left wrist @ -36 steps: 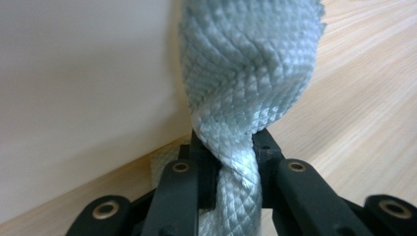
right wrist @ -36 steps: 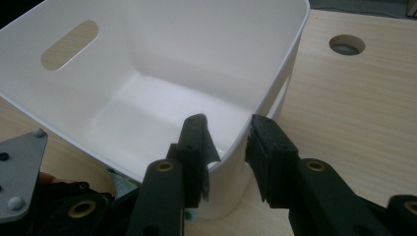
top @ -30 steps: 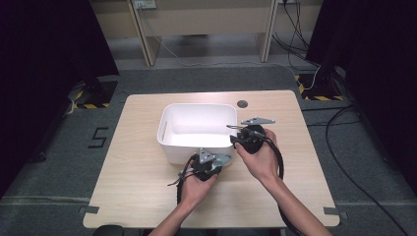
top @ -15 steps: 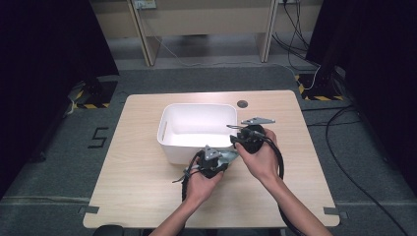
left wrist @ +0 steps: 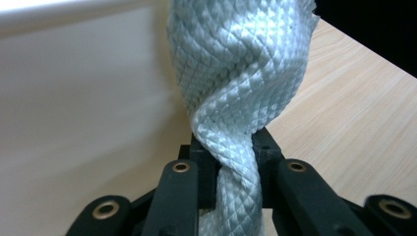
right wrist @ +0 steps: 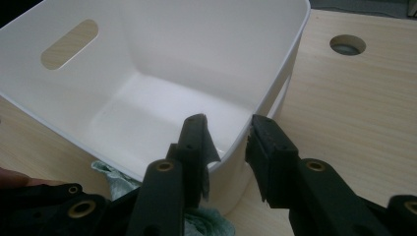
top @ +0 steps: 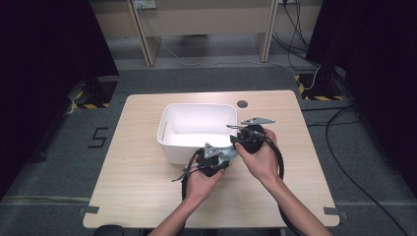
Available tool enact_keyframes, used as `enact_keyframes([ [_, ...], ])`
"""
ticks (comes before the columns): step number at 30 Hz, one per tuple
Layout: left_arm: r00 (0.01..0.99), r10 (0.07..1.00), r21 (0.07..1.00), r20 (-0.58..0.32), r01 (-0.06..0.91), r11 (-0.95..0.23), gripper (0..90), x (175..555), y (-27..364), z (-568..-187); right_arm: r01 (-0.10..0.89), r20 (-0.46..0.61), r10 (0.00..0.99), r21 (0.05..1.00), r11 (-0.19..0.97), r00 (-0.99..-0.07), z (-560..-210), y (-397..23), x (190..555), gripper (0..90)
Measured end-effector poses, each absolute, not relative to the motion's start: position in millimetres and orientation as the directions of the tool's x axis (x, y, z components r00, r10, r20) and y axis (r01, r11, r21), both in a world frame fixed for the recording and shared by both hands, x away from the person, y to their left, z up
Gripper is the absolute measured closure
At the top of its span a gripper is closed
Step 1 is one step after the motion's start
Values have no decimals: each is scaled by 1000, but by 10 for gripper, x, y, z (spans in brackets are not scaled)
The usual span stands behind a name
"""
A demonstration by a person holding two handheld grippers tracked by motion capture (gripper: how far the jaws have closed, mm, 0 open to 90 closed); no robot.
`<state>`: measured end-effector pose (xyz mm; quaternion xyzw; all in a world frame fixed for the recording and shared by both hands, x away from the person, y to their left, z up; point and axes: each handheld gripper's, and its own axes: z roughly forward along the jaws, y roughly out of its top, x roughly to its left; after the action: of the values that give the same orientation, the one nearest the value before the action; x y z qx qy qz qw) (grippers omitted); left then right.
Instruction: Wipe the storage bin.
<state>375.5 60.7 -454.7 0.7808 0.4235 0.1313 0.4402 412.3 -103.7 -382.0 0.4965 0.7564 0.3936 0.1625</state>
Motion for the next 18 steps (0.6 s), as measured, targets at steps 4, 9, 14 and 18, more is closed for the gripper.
enact_keyframes([
  [4, 606, 777, 798, -171, 547, -252, 771, 3758, 600, -4542, 624, 145, 879, 756, 198, -454, -3819, -1037, 4124, 680],
  [9, 604, 778, 799, -173, 548, -248, 771, 3758, 581, -4549, 624, 144, 879, 756, 199, -454, -3819, -1037, 4124, 680],
  [14, 606, 778, 799, -168, 545, -253, 771, 3762, 550, -4572, 623, 142, 879, 756, 200, -455, -3819, -1036, 4123, 679],
  [18, 604, 779, 799, -165, 546, -254, 770, 3760, 527, -4592, 623, 143, 879, 756, 200, -456, -3819, -1037, 4124, 679],
])
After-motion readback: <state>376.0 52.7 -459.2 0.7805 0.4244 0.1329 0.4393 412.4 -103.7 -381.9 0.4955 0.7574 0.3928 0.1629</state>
